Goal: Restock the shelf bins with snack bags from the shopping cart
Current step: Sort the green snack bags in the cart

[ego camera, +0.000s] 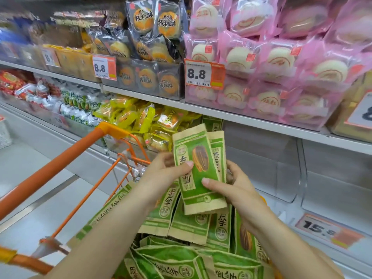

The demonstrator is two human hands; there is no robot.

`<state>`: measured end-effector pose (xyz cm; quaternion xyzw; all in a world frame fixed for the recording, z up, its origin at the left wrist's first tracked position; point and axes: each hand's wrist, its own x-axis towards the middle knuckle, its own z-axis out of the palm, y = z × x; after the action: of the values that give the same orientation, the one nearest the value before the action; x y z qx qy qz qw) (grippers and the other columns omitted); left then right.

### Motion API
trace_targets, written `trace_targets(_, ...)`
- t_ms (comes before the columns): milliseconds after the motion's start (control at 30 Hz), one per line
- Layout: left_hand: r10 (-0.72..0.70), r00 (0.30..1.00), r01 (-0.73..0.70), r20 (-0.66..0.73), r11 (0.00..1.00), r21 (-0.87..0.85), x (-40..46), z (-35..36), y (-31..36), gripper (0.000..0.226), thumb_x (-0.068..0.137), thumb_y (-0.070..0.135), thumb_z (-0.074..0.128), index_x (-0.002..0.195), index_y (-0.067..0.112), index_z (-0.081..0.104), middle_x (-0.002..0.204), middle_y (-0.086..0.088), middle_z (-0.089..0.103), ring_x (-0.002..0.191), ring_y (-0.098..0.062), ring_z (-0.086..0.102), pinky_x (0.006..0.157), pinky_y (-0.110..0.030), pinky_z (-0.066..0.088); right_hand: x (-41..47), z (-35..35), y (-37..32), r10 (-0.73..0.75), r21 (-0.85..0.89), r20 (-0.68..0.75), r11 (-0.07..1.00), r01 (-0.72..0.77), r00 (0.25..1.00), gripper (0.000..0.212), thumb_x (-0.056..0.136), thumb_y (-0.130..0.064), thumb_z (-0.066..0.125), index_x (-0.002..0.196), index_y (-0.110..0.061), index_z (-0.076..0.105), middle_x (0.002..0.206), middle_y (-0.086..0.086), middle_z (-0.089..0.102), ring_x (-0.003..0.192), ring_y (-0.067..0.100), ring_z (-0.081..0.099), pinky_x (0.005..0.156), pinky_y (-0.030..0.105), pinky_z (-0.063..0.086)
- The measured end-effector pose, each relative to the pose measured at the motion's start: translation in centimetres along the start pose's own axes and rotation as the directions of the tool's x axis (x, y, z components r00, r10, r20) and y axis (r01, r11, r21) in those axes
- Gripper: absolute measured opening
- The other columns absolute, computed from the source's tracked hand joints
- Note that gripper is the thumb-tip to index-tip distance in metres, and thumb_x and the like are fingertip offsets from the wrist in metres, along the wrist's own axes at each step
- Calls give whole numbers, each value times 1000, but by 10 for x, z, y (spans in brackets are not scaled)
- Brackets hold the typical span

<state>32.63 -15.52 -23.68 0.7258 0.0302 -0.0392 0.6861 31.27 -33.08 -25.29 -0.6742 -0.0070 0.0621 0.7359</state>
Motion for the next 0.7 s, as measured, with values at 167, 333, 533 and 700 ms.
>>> trace_targets(167,367,867,-483,336,455,748,2,-19,35,115,68,39,81,142,50,-6,157,13,-12,144,-6,-7,116,-35,8,5,-14,-11,28,-25,125,999,-25,992,56,59,-16,79,112,-19,60,100,3,74,83,24,73,57,32,57)
trace_targets(333,272,901,-420,338,351,837,10,-19,30,110,65,61,74,149,34,9,144,5,42,131,-14,38,101,-24,32,6,-7,-3,-62,191,5,980,60,998,56,63,-4,81,113,-8,57,104,14,72,86,27,71,66,37,60)
trace_targets(533,80,950,-266,301,710,652,12,-23,6,34,69,57,71,89,30,64,87,9,69,82,-9,66,76,-35,54,9,-6,-1,-13,375,-171,924,77,985,34,94,-32,54,119,-11,61,102,11,71,85,23,70,71,37,59)
trace_targets(700,-103,964,91,245,994,61,2,-23,8,39,81,35,63,111,11,66,100,-9,73,89,-23,70,78,-36,56,13,-13,3,71,244,-216,970,-17,974,30,98,-37,48,120,-22,61,112,1,70,99,18,65,82,37,51)
